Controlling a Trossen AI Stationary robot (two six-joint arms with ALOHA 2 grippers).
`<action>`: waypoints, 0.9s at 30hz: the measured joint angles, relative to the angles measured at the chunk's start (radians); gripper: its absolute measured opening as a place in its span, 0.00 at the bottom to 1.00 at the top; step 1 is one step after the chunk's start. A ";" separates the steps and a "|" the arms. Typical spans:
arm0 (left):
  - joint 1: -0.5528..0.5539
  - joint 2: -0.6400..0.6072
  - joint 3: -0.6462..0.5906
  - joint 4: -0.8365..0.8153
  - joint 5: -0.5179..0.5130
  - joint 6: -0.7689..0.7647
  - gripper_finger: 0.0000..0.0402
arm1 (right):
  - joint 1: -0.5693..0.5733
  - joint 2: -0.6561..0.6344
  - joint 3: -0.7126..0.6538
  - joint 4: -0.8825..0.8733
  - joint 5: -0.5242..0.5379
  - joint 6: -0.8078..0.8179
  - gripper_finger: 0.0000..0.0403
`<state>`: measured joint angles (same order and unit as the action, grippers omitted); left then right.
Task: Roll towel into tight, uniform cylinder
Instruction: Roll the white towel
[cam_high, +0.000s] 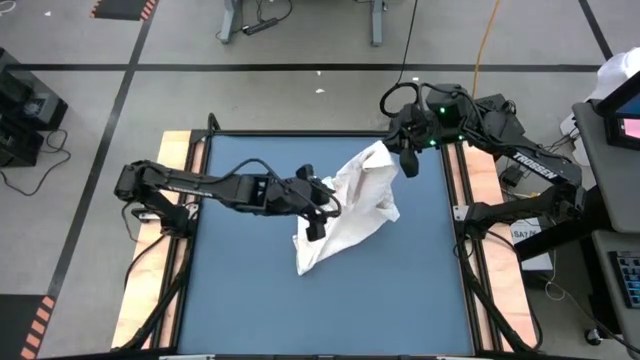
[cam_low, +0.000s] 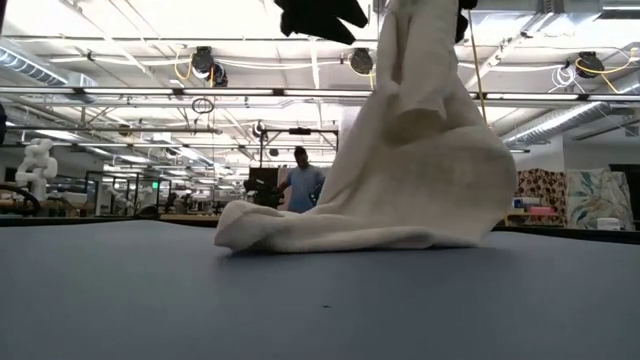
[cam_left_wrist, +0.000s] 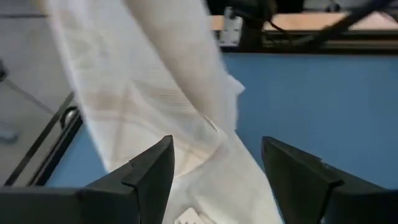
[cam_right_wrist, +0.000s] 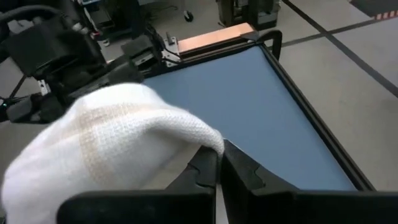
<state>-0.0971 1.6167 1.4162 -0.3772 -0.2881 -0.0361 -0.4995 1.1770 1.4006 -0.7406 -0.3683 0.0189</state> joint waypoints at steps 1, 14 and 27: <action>0.001 0.010 0.000 -0.001 0.009 0.020 0.61 | -0.005 0.000 0.000 0.000 0.000 0.002 0.00; 0.063 0.149 -0.001 0.154 0.052 0.185 0.59 | -0.066 0.001 0.000 -0.019 0.000 0.076 0.00; 0.175 0.180 -0.001 0.078 0.054 0.253 0.03 | -0.076 0.001 0.000 -0.054 0.000 0.178 0.00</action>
<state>0.0780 1.7969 1.4151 -0.2996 -0.2340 0.2173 -0.5758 1.1778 1.4006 -0.7945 -0.3679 0.1970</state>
